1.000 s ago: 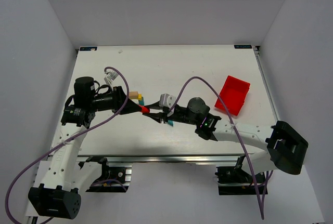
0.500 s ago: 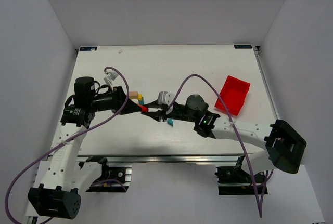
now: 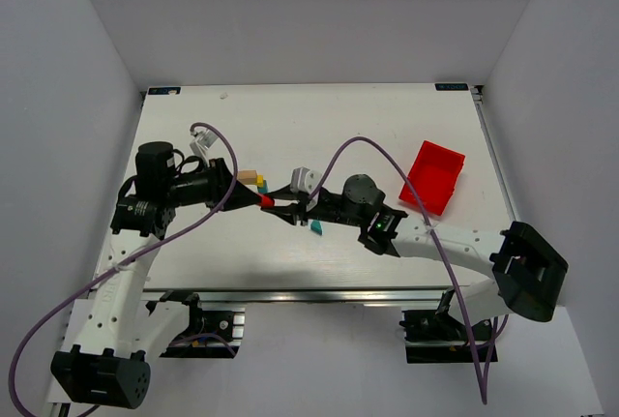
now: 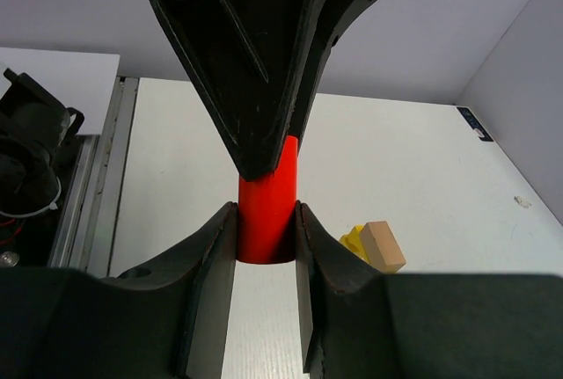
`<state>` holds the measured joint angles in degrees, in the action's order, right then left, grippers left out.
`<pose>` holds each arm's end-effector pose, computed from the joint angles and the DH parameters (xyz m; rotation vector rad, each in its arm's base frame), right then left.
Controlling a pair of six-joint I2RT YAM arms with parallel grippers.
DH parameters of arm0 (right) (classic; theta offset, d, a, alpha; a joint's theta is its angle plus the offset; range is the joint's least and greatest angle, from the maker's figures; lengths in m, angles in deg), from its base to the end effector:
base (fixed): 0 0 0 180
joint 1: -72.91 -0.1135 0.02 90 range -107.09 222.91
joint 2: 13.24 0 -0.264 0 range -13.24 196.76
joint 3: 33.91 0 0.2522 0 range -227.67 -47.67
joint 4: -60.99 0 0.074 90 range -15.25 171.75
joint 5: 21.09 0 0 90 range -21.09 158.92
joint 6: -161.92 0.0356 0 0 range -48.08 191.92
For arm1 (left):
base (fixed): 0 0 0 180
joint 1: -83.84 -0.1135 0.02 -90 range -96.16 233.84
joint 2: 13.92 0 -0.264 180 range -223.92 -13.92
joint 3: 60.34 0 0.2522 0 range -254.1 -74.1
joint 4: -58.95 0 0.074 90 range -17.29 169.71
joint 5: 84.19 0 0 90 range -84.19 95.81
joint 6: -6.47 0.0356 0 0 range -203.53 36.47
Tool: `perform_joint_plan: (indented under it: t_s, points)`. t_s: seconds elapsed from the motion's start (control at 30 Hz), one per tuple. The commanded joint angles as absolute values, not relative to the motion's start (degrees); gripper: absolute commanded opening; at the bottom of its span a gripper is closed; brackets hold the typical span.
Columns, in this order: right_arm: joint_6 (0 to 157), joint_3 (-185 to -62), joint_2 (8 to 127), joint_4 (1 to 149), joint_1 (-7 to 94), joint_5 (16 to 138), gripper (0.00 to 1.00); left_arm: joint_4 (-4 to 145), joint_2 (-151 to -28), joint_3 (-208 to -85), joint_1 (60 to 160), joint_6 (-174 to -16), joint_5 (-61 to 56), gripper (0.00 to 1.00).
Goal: Build the wood block tower
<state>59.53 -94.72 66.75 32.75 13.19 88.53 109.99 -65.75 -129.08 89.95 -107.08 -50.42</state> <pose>0.1503 0.2811 0.3076 -1.0966 1.0045 0.9165 0.1716 -0.0481 0.3418 0.2666 2.1410 -1.3539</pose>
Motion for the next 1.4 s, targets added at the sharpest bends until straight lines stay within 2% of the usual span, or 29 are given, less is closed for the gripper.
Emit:
perform_joint_plan:
  t_s: [0.0, 0.07, 0.1, 0.2, 0.33, 0.47, 0.7, 0.83, 1.07, 1.37]
  points:
    - [60.23, -97.59, 66.92, 30.98, 13.23, 86.50, 0.19, 111.64, -64.71, -132.45, 90.08, -106.29, -46.34, 0.00]
    - [60.84, -97.33, 66.31, 31.33, 13.32, 85.44, 0.67, 114.61, -65.41, -134.03, 90.08, -104.98, -41.59, 0.00]
    - [60.84, -97.33, 66.04, 31.94, 13.50, 84.48, 0.89, 115.85, -65.85, -136.13, 90.08, -104.63, -35.12, 0.00]
    - [60.75, -97.33, 63.68, 37.38, 14.20, 82.03, 0.89, 119.99, -68.39, -139.65, 90.00, -104.62, -22.72, 0.00]
    - [61.28, -96.28, 61.04, 45.29, 15.95, 75.26, 0.89, 124.12, -73.67, -142.65, 90.08, -105.50, -12.94, 0.00]
    - [60.67, -95.13, 58.58, 53.54, 18.32, 64.13, 0.90, 124.75, -78.68, -145.37, 90.00, -105.59, -9.23, 0.00]
    - [60.49, -93.55, 56.38, 59.28, 22.45, 55.83, 0.89, 125.45, -87.73, -154.51, 90.70, -105.06, -0.79, 0.00]
    - [59.61, -91.88, 56.46, 59.19, 24.57, 55.47, 0.89, 127.37, -93.53, -158.20, 92.36, -105.85, 8.34, 0.00]
    - [60.14, -91.44, 58.13, 59.45, 27.99, 57.05, 0.89, 119.22, -98.99, -157.50, 97.02, -108.75, 9.33, 0.00]
    - [61.02, -90.74, 58.48, 59.45, 30.81, 59.69, 0.89, 120.35, -104.71, -161.02, 102.30, -108.23, 13.54, 0.00]
